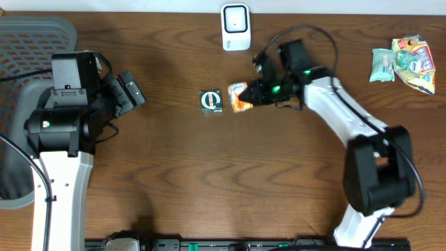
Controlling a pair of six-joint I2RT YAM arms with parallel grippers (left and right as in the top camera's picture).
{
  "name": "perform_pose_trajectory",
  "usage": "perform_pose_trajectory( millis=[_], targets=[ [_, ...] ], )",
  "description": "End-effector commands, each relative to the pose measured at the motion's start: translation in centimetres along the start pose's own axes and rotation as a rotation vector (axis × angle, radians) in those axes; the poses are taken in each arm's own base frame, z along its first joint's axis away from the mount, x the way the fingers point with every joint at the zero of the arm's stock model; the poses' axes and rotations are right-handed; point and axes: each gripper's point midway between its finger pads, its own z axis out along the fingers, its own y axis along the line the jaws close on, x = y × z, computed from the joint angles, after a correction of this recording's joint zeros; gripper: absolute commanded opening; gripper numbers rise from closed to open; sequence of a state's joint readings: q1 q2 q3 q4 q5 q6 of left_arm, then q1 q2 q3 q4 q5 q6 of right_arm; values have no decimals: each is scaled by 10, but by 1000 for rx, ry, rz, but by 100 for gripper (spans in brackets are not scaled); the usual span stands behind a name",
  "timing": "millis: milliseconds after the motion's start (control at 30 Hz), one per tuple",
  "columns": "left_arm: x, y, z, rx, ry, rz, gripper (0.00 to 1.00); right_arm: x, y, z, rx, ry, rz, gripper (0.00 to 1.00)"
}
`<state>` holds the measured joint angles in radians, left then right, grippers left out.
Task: Scan the item barcode
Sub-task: 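Lift the orange box and carry it toward the right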
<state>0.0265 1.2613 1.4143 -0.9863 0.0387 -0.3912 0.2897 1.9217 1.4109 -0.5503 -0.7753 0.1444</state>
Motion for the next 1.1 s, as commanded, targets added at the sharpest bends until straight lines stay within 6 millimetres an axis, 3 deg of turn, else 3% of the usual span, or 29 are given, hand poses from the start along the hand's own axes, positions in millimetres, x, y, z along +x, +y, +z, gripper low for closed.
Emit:
perform_pose_trajectory(
  millis=[0,233,467,533,867,1067],
  targets=[
    [-4,2,-2,-8,-13,8,98,0,48,-18,-290,-12,-175,1],
    [-4,2,-2,-8,-14,8,98,-5,85,-51,-608,-69,-268,1],
    [-4,2,-2,-8,-14,8,98,-19,87,-83,-728,-103,-234,1],
    [-4,2,-2,-8,-13,8,98,-27,80,-91,-716,-111,-190,1],
    [-4,2,-2,-8,-14,8,98,-46,78,-103,-703,-148,-225,1],
    [-4,2,-2,-8,-14,8,98,-47,80,-102,-706,-145,-228,1]
  ],
)
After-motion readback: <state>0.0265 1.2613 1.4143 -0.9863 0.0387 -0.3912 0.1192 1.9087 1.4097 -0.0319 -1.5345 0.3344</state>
